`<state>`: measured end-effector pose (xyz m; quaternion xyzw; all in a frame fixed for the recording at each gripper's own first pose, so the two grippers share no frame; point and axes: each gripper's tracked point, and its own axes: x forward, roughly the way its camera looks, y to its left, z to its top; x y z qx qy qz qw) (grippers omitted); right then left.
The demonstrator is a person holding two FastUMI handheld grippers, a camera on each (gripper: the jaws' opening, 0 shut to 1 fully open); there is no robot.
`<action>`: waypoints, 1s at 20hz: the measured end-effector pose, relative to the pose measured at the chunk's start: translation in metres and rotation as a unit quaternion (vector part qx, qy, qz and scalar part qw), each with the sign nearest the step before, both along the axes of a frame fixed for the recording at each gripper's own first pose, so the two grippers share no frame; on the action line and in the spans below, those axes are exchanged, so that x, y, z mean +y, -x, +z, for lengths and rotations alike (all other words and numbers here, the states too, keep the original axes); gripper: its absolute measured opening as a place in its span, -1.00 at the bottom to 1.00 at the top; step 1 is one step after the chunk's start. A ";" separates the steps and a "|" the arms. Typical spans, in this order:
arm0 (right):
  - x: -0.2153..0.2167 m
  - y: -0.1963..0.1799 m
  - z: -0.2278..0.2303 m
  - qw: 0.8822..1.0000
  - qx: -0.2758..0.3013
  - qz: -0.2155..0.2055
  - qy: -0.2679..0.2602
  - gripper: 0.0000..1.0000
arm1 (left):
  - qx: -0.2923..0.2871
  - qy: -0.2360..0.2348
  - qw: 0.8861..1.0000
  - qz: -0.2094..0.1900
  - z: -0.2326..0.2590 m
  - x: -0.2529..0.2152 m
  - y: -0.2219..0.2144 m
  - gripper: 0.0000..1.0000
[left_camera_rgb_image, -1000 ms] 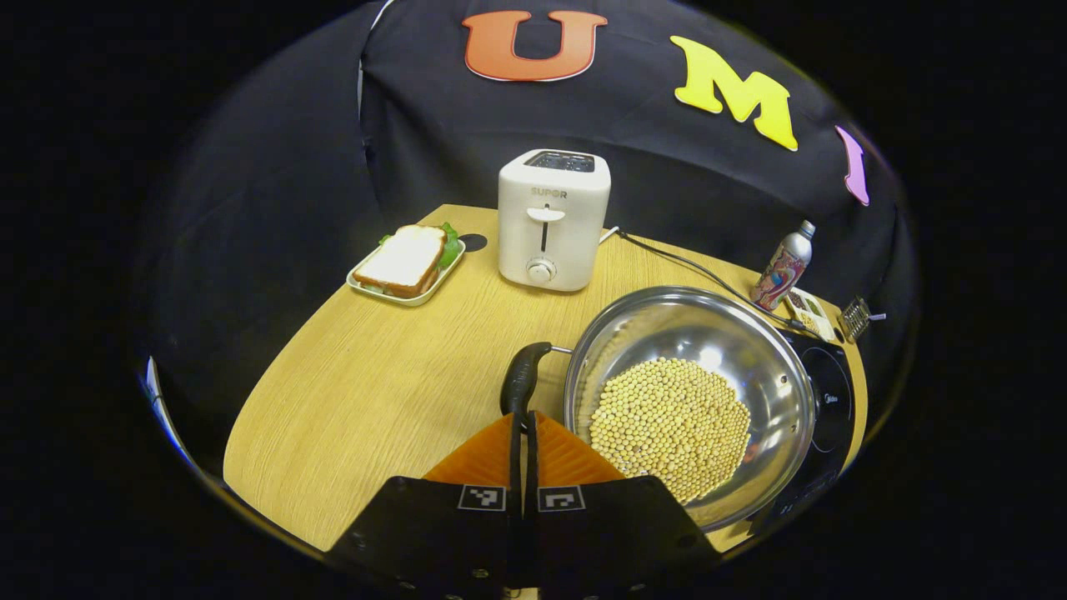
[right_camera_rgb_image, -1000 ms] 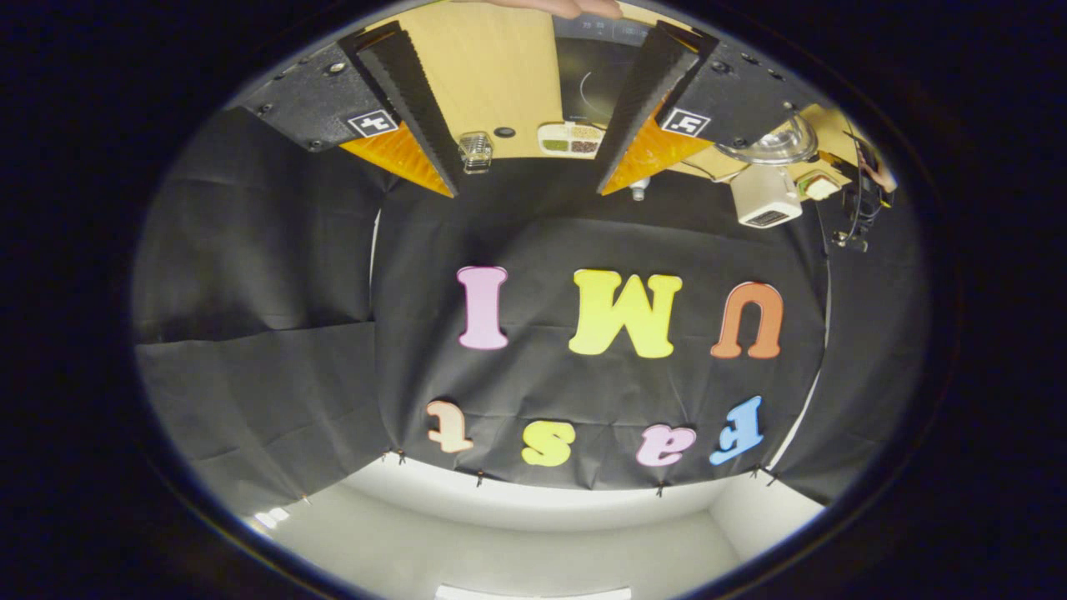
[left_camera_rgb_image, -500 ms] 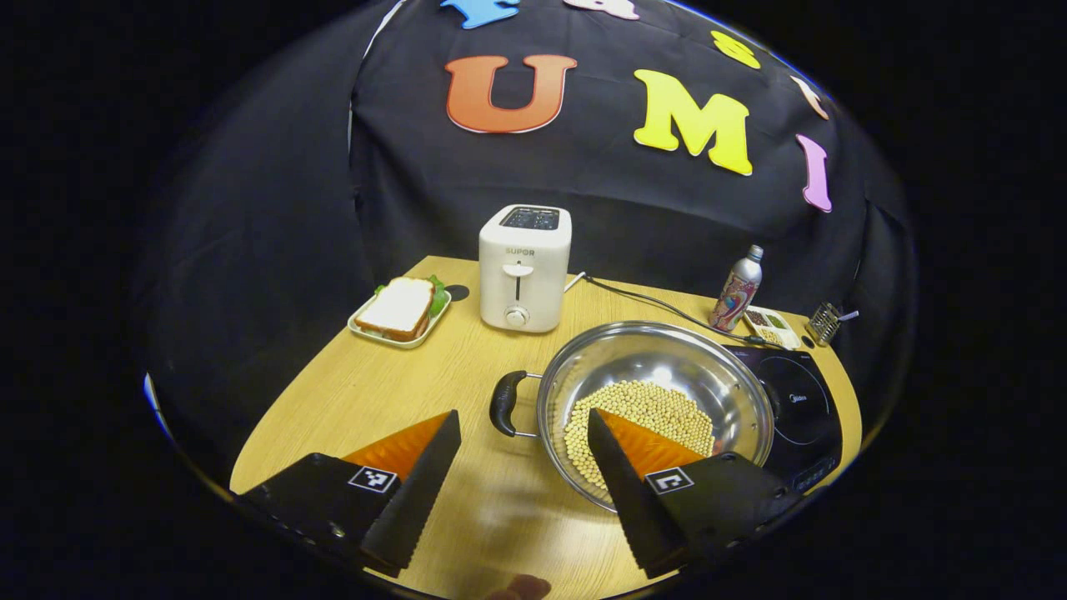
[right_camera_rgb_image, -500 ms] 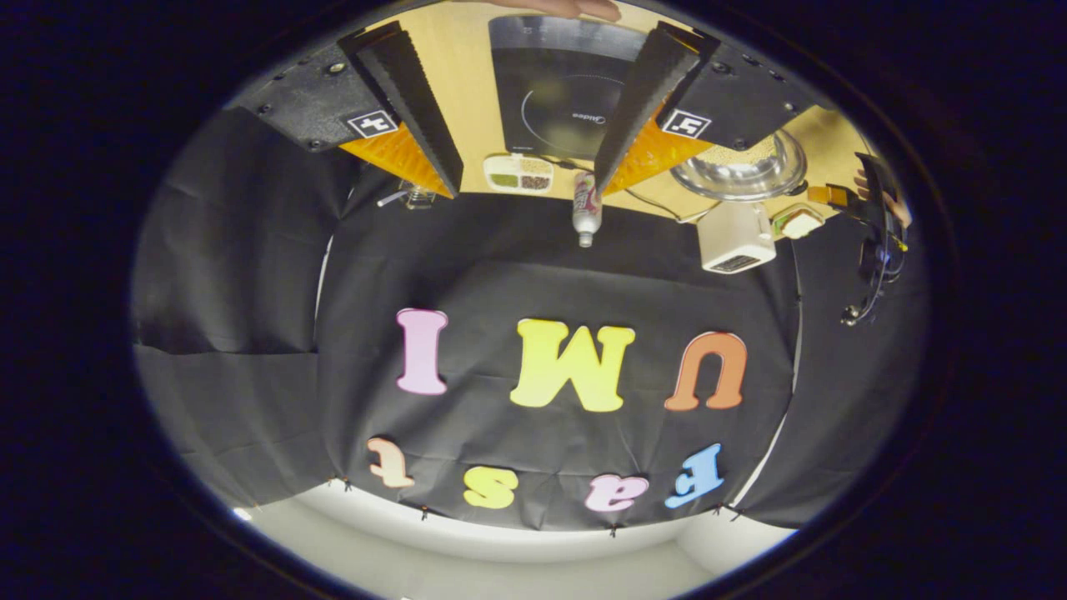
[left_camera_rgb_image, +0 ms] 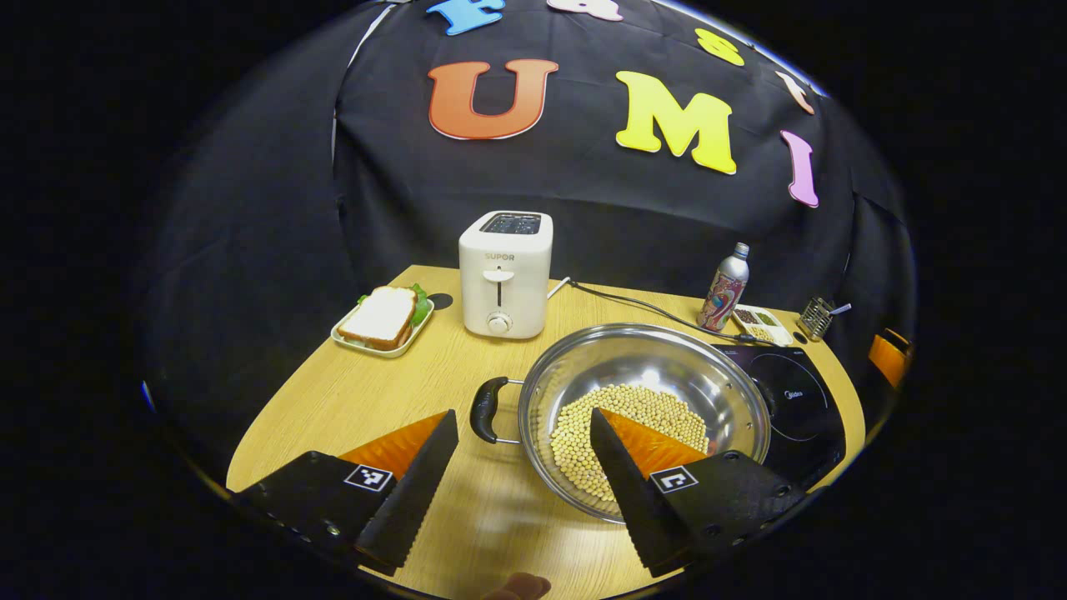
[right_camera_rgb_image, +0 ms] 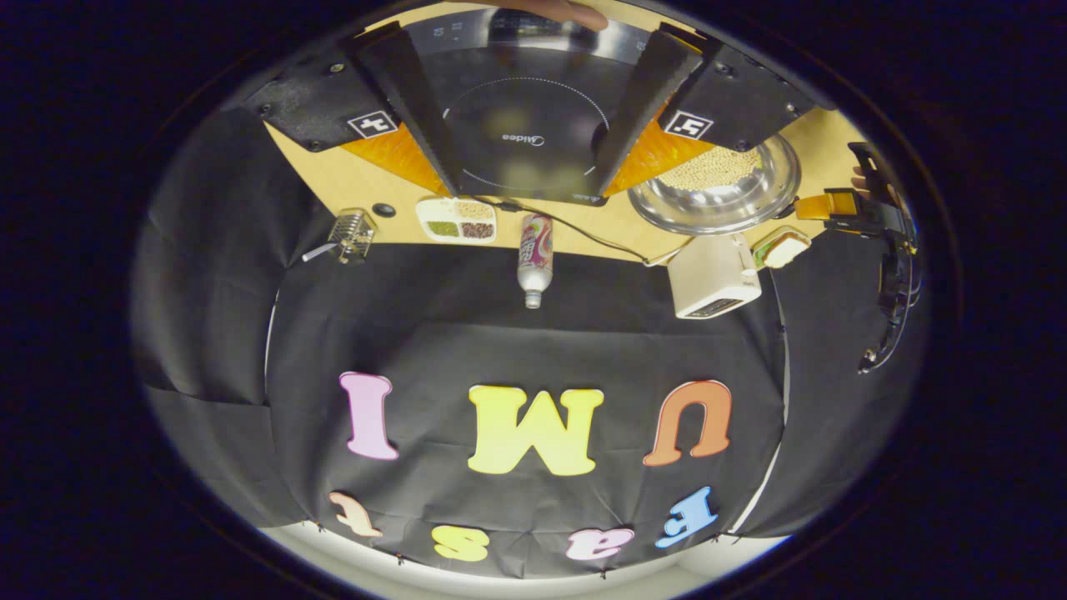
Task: First push the handle of the pot to place it horizontally, then grasp the pot with both hands and set it on the induction cooktop.
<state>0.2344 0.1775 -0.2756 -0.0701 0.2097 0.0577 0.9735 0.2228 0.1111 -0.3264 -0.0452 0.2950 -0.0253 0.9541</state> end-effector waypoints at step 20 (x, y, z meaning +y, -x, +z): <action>0.084 -0.059 -0.144 0.988 0.153 0.017 -0.002 0.87 | 0.084 -0.077 0.993 -0.025 -0.089 0.015 -0.042 0.65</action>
